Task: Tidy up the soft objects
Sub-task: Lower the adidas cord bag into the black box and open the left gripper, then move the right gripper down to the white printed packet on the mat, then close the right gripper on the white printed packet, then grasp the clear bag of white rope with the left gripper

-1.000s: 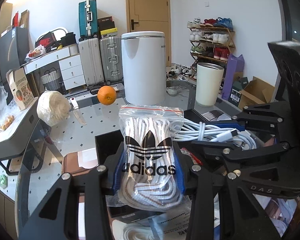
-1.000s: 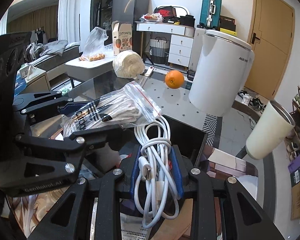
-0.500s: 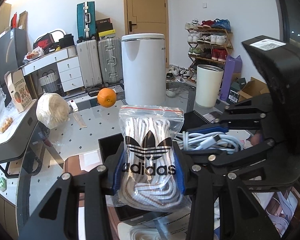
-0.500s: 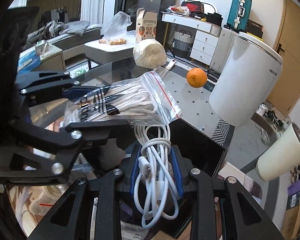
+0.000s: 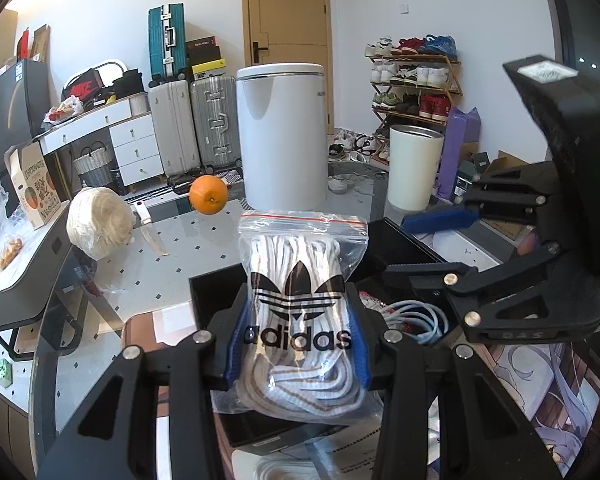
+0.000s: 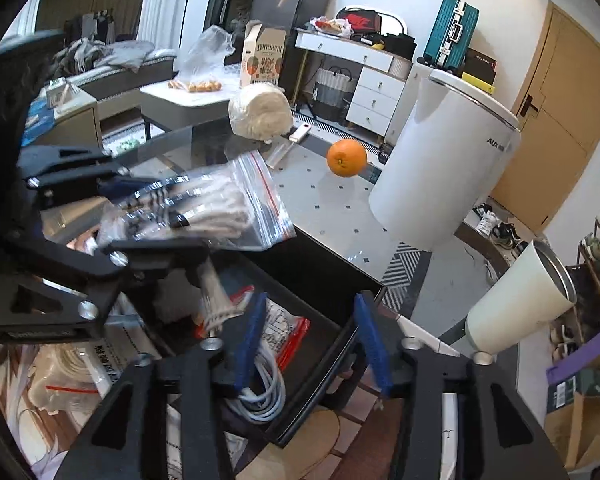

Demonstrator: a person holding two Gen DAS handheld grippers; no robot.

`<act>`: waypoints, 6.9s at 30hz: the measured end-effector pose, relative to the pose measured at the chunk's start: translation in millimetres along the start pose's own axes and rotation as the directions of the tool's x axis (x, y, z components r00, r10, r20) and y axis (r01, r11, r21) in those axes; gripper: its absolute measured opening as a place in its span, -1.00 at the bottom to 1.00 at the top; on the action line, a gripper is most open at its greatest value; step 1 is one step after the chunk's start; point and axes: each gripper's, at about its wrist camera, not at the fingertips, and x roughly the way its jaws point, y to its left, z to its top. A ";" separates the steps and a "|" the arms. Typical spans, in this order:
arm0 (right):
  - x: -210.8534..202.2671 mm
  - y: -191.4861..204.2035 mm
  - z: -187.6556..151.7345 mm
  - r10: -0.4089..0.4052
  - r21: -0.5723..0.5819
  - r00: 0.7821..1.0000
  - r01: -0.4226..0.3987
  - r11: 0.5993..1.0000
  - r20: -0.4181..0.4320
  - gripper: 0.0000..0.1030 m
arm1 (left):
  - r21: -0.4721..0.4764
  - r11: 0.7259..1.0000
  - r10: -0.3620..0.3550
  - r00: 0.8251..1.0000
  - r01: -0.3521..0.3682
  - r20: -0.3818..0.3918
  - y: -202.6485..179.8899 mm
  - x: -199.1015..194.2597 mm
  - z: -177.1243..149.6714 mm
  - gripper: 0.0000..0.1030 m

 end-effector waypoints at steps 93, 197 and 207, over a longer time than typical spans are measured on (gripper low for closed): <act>-39.7 32.5 -97.2 0.271 0.447 0.962 -0.242 0.861 -0.001 0.81 | -0.121 0.992 0.038 0.998 -0.044 -0.056 -2.8 -66.7 -82.7 1.00; -36.1 40.2 -105.5 0.073 0.321 0.989 -0.028 0.947 -0.129 0.11 | -0.002 1.000 -0.028 0.974 0.029 -0.224 -31.5 -30.2 -75.0 0.32; -37.4 39.3 -104.3 0.076 0.319 0.989 -0.033 0.947 -0.124 0.11 | -0.024 0.999 -0.042 0.982 0.038 -0.187 -26.5 -38.6 -76.4 0.06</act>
